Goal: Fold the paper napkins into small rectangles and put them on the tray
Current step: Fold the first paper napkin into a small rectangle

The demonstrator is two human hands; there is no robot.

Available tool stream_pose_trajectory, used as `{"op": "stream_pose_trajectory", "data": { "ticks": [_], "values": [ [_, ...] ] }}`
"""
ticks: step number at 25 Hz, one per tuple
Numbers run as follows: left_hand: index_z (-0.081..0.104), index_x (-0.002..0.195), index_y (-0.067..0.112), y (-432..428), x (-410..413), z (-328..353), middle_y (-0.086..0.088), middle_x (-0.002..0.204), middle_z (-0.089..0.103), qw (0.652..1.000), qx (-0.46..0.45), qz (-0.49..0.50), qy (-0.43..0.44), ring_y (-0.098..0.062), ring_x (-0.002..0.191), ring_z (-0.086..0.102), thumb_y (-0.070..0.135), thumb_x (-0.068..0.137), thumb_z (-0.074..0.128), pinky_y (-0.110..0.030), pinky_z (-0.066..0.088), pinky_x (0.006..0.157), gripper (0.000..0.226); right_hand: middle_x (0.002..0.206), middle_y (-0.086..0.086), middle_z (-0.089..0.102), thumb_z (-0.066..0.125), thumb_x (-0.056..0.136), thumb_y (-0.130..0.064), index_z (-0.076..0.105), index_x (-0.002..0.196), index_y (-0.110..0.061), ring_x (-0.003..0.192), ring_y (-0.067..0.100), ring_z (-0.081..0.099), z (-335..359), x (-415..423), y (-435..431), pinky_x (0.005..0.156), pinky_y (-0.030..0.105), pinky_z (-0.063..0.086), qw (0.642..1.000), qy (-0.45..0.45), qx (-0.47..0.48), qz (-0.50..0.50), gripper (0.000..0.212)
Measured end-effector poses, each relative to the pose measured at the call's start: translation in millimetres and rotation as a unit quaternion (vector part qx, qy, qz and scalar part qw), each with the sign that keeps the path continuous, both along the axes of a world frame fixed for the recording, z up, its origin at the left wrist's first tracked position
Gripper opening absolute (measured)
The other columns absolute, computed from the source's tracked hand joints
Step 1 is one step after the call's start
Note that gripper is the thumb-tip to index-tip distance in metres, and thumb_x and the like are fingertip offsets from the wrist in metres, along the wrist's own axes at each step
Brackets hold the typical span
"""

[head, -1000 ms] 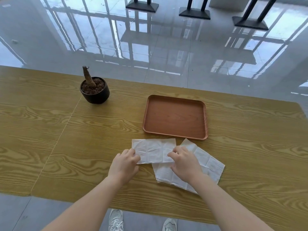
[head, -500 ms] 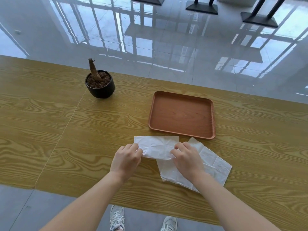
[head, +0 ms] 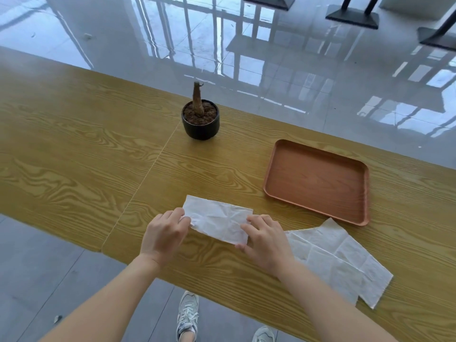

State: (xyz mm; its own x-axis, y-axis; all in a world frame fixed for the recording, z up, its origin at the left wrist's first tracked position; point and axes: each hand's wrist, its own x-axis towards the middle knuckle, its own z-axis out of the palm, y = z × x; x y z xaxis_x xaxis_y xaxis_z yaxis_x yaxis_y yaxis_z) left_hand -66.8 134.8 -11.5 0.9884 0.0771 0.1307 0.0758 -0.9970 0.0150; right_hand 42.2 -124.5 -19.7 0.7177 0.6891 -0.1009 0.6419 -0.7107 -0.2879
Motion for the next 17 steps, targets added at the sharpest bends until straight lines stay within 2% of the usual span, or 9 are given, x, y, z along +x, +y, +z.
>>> {"op": "stream_pose_trajectory", "data": {
  "ticks": [2, 4, 6, 8, 10, 12, 15, 17],
  "values": [
    [0.067, 0.082, 0.011, 15, -13, -5, -0.011, 0.097, 0.068, 1.000, -0.002, 0.022, -0.001, -0.031, 0.082, 0.067, 0.001, 0.077, 0.071, -0.041, 0.054, 0.064, 0.011, 0.123, -0.003, 0.065, 0.071, 0.085, -0.046, 0.071, 0.113, -0.023, 0.116, 0.024, 0.055, -2, 0, 8, 0.089, 0.042, 0.050, 1.000, 0.000, 0.023, -0.013, 0.036],
    [0.071, 0.096, 0.012, 21, -20, -12, -0.015, 0.116, 0.066, 0.999, -0.034, 0.039, -0.016, -0.035, 0.111, 0.064, 0.012, 0.085, 0.059, -0.048, 0.052, 0.088, 0.017, 0.119, -0.002, 0.067, 0.072, 0.088, -0.032, 0.072, 0.111, -0.018, 0.111, 0.027, 0.058, -3, 4, 16, 0.087, 0.043, 0.051, 0.998, -0.003, 0.048, -0.031, 0.026],
    [0.066, 0.121, 0.016, 18, -18, -18, -0.016, 0.141, 0.054, 0.996, -0.076, 0.033, 0.025, -0.036, 0.136, 0.046, 0.028, 0.095, 0.042, -0.052, 0.038, 0.111, 0.037, 0.116, 0.001, 0.067, 0.071, 0.090, -0.024, 0.070, 0.113, -0.013, 0.103, 0.028, 0.060, -2, 11, 26, 0.081, 0.042, 0.052, 0.997, -0.009, 0.049, -0.052, 0.026],
    [0.039, 0.149, 0.026, 11, -15, -29, -0.007, 0.163, 0.024, 0.991, -0.088, 0.027, 0.100, -0.030, 0.152, 0.015, 0.048, 0.102, 0.027, -0.052, 0.015, 0.122, 0.053, 0.116, 0.001, 0.064, 0.068, 0.092, -0.026, 0.066, 0.118, -0.012, 0.101, 0.027, 0.058, -1, 18, 36, 0.079, 0.041, 0.052, 0.997, -0.012, 0.026, -0.074, 0.030],
    [0.007, 0.157, 0.038, 8, -15, -45, 0.003, 0.167, -0.007, 0.985, -0.091, 0.053, 0.139, -0.023, 0.153, -0.013, 0.062, 0.100, 0.011, -0.050, -0.005, 0.123, 0.062, 0.112, 0.002, 0.060, 0.066, 0.092, -0.028, 0.064, 0.112, -0.013, 0.098, 0.025, 0.055, -2, 24, 44, 0.080, 0.038, 0.050, 0.996, -0.013, -0.002, -0.092, 0.024],
    [-0.009, 0.155, 0.042, 7, -19, -56, 0.007, 0.166, -0.018, 0.982, -0.076, 0.078, 0.152, -0.021, 0.150, -0.022, 0.066, 0.097, 0.002, -0.051, -0.012, 0.121, 0.064, 0.106, 0.002, 0.058, 0.066, 0.092, -0.027, 0.064, 0.105, -0.015, 0.095, 0.023, 0.052, -5, 28, 48, 0.082, 0.036, 0.049, 0.994, 0.000, -0.010, -0.107, 0.018],
    [-0.006, 0.156, 0.040, 5, -21, -59, 0.006, 0.167, -0.011, 0.984, -0.066, 0.083, 0.141, -0.023, 0.152, -0.015, 0.065, 0.099, 0.006, -0.056, -0.006, 0.121, 0.064, 0.105, 0.002, 0.056, 0.068, 0.091, -0.027, 0.065, 0.104, -0.016, 0.099, 0.023, 0.049, -8, 36, 49, 0.088, 0.038, 0.048, 0.985, 0.062, 0.012, -0.157, 0.017],
    [-0.001, 0.157, 0.039, 6, -20, -60, 0.005, 0.168, -0.006, 0.985, -0.073, 0.085, 0.128, -0.024, 0.153, -0.009, 0.063, 0.100, 0.013, -0.058, -0.001, 0.121, 0.064, 0.104, 0.000, 0.055, 0.067, 0.091, -0.028, 0.065, 0.098, -0.018, 0.099, 0.022, 0.048, -6, 40, 51, 0.087, 0.037, 0.048, 0.980, 0.096, 0.014, -0.175, 0.012]
  ]
}}
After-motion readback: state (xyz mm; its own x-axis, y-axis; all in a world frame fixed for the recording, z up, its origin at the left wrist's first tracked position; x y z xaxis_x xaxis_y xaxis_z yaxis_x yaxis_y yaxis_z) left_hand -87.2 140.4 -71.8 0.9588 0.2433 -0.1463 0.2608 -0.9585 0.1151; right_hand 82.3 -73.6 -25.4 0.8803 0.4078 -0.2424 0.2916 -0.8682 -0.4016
